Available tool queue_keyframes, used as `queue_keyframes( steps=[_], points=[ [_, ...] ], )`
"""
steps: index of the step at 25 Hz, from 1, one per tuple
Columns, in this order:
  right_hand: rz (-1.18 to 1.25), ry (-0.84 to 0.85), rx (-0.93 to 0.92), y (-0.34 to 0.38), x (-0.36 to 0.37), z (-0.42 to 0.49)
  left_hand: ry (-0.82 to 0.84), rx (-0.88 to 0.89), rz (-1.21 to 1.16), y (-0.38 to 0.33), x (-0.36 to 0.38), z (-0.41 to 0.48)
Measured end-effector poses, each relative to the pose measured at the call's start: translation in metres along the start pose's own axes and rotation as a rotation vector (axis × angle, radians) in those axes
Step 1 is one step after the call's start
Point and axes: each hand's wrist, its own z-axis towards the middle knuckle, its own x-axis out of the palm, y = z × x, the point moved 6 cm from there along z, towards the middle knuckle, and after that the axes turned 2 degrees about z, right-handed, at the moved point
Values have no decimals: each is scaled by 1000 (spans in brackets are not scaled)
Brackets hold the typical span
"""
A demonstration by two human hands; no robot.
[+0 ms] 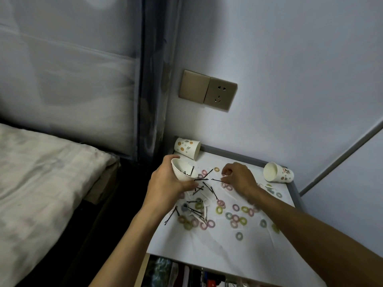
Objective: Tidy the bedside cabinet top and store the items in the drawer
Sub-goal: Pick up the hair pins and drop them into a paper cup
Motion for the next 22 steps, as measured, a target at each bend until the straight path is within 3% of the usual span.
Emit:
queue_keyframes(
  steps=[7,11,16,22],
  points=[
    [-170,83,-97,14,21,3,-28,-12,20,2,-7,3],
    [-217,35,-172,19,13,7,-46,-13,16,2,-11,4],
    [-257,67,-363,51,18,23,-50,-17,25,3,-13,4],
    [-223,97,-327,46,24,26,-40,-15,26,5,-13,3]
  ],
)
